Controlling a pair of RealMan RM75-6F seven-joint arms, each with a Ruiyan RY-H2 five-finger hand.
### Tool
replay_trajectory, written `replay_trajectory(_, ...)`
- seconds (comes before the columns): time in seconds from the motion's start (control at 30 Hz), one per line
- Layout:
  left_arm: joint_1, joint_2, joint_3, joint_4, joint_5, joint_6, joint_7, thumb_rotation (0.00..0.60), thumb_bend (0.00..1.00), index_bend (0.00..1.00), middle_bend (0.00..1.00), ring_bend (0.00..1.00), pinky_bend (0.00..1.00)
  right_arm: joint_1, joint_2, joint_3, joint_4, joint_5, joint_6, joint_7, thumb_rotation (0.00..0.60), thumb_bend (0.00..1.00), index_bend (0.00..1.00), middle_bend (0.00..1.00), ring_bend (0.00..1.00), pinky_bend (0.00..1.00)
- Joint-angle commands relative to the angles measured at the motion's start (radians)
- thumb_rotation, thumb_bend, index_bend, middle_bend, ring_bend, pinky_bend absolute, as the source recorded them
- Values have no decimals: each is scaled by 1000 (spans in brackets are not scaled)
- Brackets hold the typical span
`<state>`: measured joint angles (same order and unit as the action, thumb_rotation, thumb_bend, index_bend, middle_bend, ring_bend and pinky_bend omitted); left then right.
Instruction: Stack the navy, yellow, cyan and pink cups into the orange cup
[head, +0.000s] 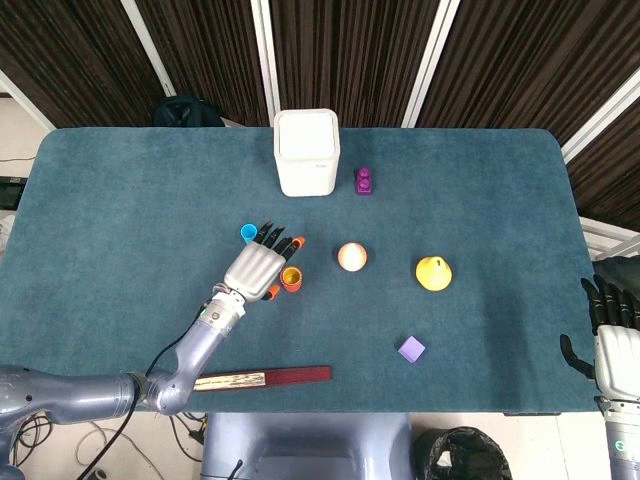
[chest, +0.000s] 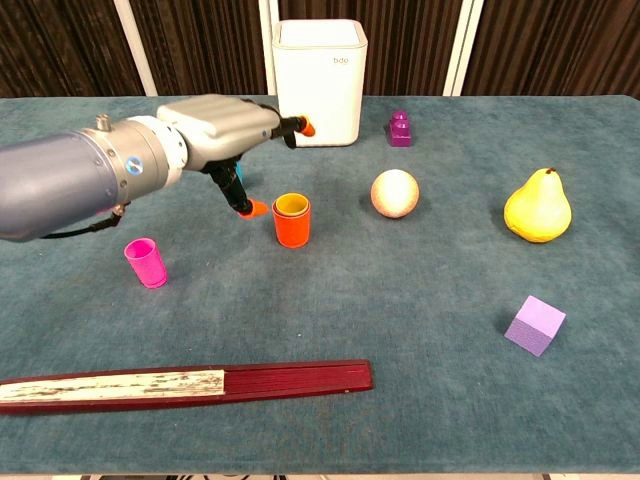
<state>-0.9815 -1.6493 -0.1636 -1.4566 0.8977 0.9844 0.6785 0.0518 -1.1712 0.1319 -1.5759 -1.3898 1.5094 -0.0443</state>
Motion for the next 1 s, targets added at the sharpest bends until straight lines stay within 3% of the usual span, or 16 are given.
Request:
replay_trajectory(0.03,8,16,-18,-11,-2,20,-15,600,232,78,154,0,4,0,0,0,-1,0,0,-2,600,430,48,0,44,0)
replay_trajectory(0.53,22,99,-56,1,-89,16,-11,600,232,204,155,0,5,1,-7,-1,-5,2,-2,-19,600,430,48,0,44,0)
replay_trajectory(1.0,-4,68,-46,145,-150,-57,5,600,232,272,154,0,5,24,-42,5,55,46,-59,-31,600,430,48,0,44,0)
